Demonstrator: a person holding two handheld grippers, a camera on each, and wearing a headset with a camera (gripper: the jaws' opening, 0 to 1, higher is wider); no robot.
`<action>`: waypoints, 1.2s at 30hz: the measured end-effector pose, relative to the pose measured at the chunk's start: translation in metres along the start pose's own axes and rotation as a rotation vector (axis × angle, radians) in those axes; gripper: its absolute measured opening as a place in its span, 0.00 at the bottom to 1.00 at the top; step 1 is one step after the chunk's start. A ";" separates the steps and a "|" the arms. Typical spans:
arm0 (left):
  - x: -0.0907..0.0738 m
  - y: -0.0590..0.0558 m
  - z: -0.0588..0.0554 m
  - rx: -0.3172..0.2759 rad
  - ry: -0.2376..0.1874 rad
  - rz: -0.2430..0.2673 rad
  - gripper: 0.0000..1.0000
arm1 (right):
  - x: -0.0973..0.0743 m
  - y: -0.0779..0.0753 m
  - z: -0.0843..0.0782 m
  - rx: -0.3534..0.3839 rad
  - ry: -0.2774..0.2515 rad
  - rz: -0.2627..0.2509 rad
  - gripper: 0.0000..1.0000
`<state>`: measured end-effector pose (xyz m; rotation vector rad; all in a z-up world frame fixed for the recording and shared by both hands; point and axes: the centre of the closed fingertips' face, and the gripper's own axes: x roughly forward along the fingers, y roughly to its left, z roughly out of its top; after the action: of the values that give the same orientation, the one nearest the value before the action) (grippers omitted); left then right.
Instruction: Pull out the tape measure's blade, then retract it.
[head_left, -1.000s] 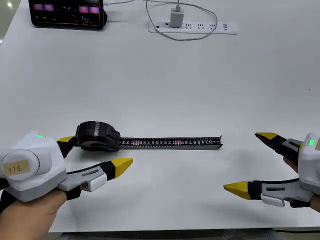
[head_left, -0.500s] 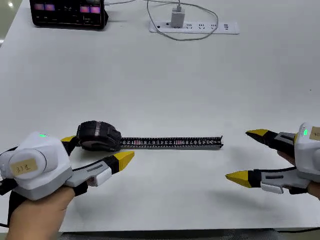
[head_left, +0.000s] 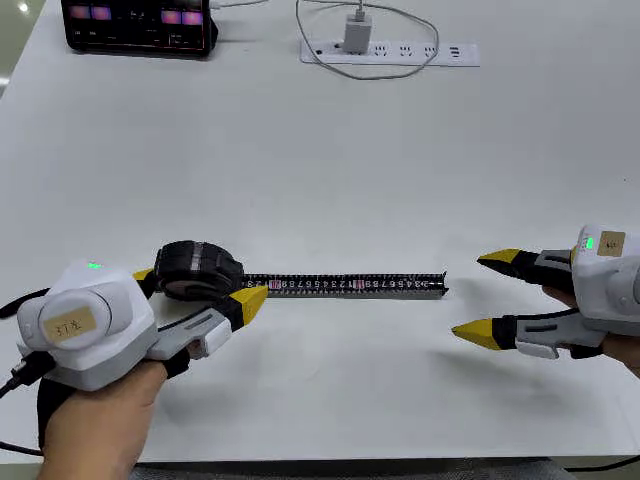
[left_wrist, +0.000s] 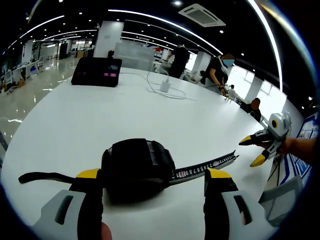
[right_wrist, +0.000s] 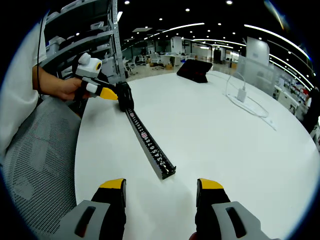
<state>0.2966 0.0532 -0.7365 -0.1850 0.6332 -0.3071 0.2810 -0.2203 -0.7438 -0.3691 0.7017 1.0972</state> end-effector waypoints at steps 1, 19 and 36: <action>0.000 0.001 0.000 -0.001 0.000 0.006 0.79 | 0.001 -0.001 0.000 -0.006 0.003 0.002 0.53; 0.009 0.011 0.000 -0.035 -0.013 0.098 0.72 | 0.015 -0.008 -0.006 -0.097 0.084 0.078 0.39; 0.009 0.020 0.001 -0.069 -0.014 0.140 0.61 | 0.026 -0.009 -0.005 -0.125 0.092 0.106 0.34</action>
<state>0.3085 0.0692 -0.7464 -0.2075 0.6398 -0.1495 0.2942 -0.2092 -0.7660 -0.4963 0.7428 1.2342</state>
